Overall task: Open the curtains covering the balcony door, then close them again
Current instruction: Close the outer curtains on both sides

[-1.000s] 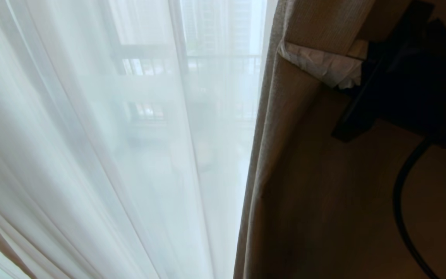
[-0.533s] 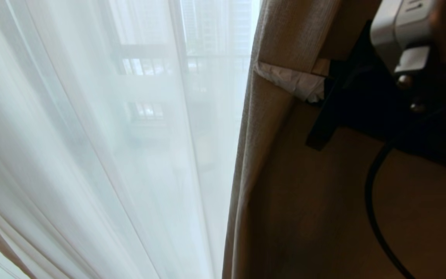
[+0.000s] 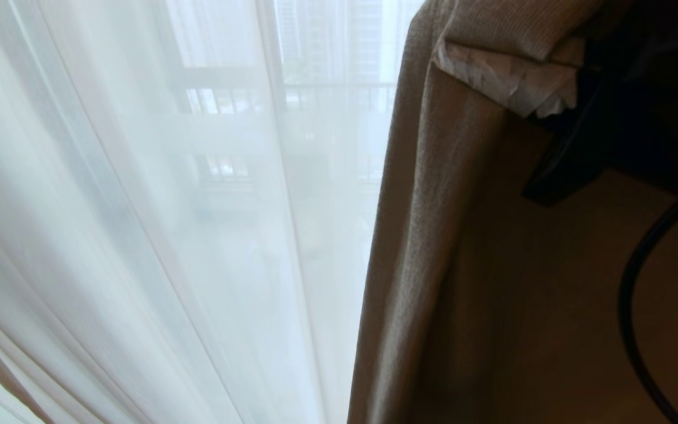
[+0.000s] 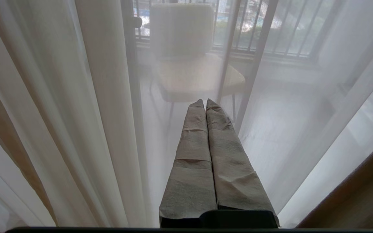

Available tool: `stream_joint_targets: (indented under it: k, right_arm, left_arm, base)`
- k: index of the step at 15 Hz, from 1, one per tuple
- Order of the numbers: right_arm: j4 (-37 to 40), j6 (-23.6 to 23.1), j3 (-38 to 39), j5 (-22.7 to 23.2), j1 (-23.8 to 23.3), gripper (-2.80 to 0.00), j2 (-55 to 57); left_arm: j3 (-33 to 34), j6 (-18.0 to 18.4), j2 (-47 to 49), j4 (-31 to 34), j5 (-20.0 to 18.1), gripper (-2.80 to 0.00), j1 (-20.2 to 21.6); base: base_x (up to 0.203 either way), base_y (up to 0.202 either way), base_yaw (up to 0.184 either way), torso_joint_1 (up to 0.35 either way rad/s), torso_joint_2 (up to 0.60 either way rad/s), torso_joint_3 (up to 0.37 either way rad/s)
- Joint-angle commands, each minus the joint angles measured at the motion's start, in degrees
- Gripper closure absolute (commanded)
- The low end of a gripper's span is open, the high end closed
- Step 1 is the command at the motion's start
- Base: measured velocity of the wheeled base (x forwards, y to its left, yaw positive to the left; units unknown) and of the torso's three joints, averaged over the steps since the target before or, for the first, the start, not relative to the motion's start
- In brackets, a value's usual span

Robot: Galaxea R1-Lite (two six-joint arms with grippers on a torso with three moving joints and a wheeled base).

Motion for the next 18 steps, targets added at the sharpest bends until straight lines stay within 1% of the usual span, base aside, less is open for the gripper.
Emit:
stream_joint_targets:
  k: [1, 2, 3, 9, 13, 18]
  right_arm:
    - [-0.23, 0.59, 0.19, 0.05, -1.24, 0.0, -4.36]
    - [-0.22, 0.75, 0.23, 0.05, -1.59, 0.0, -5.07]
    - [-0.21, 0.8, 0.44, 0.05, -1.94, -2.8, -5.7]
    - [-0.21, 0.72, 3.7, 0.13, -2.5, -2.8, -8.73]
    - [-0.21, 0.66, 8.98, 0.08, -3.58, -2.8, -13.72]
    - [-0.18, 0.61, 18.53, 0.13, -3.76, -2.8, -25.03]
  left_arm:
    - [0.0, -0.07, -0.01, -0.03, 0.03, 0.0, 0.0]
    - [0.0, -0.07, -0.01, -0.03, 0.01, 0.0, 0.0]
    - [0.0, -0.07, -0.01, -0.03, 0.01, 0.0, 0.0]
    - [0.0, -0.07, -0.01, -0.03, 0.01, 0.0, 0.0]
    - [0.0, -0.07, -0.01, -0.03, 0.01, 0.0, 0.0]
    - [0.0, -0.07, -0.01, -0.03, 0.04, 0.0, 0.0]
  base:
    - [0.0, 0.0, 0.0, 0.0, 0.0, 0.0]
    - [0.0, 0.0, 0.0, 0.0, 0.0, 0.0]
    - [0.0, 0.0, 0.0, 0.0, 0.0, 0.0]
    - [0.0, 0.0, 0.0, 0.0, 0.0, 0.0]
    - [0.0, 0.0, 0.0, 0.0, 0.0, 0.0]
    - [0.0, 0.0, 0.0, 0.0, 0.0, 0.0]
